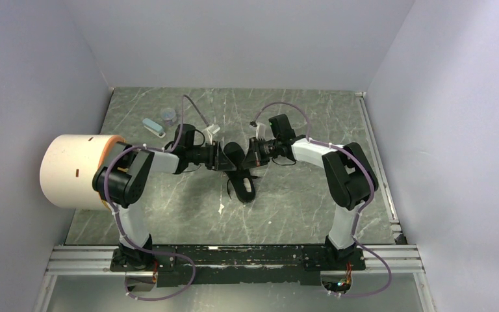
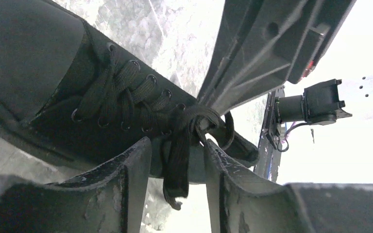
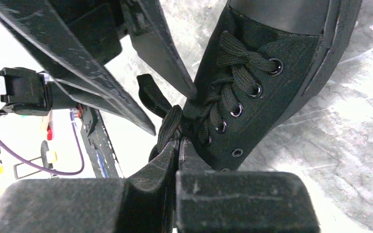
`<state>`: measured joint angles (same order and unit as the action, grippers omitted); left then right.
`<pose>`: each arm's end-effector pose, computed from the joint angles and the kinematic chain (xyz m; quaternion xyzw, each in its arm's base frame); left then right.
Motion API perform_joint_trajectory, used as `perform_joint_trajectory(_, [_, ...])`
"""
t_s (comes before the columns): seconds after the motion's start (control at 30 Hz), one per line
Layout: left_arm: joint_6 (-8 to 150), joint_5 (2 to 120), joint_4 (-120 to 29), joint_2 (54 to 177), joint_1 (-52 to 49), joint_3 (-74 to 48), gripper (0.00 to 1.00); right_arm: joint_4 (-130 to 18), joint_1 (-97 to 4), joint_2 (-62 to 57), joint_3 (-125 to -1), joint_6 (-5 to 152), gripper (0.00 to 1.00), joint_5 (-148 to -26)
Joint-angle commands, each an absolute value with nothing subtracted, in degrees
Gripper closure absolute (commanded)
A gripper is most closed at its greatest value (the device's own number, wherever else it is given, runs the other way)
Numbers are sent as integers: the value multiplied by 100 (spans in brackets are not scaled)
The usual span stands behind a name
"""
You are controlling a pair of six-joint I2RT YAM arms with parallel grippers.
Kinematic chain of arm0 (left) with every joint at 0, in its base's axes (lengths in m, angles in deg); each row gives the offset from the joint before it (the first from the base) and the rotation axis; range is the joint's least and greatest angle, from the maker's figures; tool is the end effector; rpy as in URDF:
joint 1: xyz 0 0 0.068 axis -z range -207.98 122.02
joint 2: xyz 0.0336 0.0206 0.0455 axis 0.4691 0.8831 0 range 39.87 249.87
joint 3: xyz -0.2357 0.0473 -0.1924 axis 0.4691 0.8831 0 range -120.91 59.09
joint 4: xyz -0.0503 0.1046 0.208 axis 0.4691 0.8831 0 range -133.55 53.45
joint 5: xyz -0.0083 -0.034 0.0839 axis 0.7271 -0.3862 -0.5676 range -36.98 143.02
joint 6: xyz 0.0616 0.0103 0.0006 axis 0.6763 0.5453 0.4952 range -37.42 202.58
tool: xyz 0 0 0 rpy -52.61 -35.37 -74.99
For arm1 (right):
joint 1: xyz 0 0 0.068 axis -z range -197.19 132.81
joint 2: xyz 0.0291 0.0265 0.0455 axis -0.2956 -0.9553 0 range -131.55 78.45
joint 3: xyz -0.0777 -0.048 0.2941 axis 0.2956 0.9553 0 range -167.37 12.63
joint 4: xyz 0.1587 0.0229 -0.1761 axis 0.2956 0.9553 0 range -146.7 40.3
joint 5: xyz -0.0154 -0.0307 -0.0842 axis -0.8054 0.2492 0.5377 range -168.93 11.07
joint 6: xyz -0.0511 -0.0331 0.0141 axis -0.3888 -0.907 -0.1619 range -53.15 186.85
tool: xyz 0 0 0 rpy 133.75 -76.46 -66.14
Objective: Tie the shoes
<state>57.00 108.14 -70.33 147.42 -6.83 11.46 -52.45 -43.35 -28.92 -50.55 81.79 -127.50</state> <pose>0.3193 -0.1653 0.1841 0.1900 0.7876 -0.5408 0.2261 0.3247 0.1992 0.2107 -0.2285 0.8339 0.4735 0.1677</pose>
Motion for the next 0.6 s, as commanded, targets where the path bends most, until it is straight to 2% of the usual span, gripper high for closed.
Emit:
perform_joint_trajectory(0.0, [5981, 11011, -6946, 14339, -817, 1272, 50, -5225, -4313, -2725, -4986, 8074, 100, -12597])
perform_joint_trajectory(0.13, [6010, 11053, -6937, 14293, -820, 1329, 50, -5154, -4304, -2711, -5029, 8039, 100, -12603])
perform_joint_trajectory(0.27, [6000, 11034, -6887, 14339, -820, 1310, 59, -5206, -4302, -2654, -4980, 8104, 100, -12611])
perform_joint_trajectory(0.4, [6250, 11025, -6524, 14338, -820, 1222, 83, -5119, -4280, -2584, -5009, 8134, 100, -12587])
perform_joint_trajectory(0.57, [6607, 10950, -5875, 14106, -816, 1279, 95, -4860, -4216, -2373, -5001, 8172, 98, -12212])
